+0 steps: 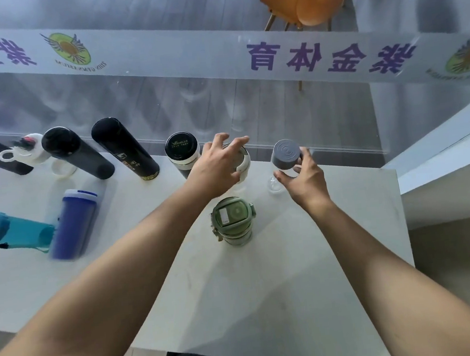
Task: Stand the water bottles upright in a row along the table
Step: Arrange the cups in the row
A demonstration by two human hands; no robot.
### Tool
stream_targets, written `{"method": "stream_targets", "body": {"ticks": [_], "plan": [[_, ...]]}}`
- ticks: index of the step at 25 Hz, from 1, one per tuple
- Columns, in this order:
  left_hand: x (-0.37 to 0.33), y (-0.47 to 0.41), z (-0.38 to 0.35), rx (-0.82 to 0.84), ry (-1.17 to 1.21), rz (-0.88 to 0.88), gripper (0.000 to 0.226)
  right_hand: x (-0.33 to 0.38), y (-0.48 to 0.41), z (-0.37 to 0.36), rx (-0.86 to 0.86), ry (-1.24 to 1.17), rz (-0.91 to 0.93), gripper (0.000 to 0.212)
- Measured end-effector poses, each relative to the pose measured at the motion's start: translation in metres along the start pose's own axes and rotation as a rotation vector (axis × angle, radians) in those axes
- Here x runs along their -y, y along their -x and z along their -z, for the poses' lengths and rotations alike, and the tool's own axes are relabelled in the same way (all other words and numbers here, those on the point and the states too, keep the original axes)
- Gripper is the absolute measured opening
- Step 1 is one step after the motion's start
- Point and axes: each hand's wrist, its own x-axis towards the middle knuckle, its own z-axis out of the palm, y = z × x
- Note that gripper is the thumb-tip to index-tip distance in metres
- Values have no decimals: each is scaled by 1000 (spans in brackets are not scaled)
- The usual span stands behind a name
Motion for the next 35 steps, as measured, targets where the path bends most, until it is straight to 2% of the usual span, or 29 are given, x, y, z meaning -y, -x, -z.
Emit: {"method": "stream_targets", "body": {"ticks": [3,6,13,20,22,26,29,35], "plan": [[3,-28,-11,160,-89,-2,79,-12,-2,-7,14,-12,-32,62],[7,-37,-19,113,-81,-24,72,-12,-7,-15,16,-34,-33,62],[14,-49,-19,85,-36,-29,76,-12,-23,-21,-4,-63,-48,71],[8,-46,-12,129,-73,7,93,-11,-25,-21,-5,-22,-25,65],[5,-41,-6,94,-102,-2,88,-10,-23,-19,-10,-9,-20,66],[-3,-15,8,-110,-80,-57,59,-10,-2,-7,-46,-4,-45,71],[-3,16,10,-218,-23,-119,44,-6,31,2,-57,24,-39,67],[19,77,4,-334,-46,-43,36,21,106,2,-29,26,265,56]]}}
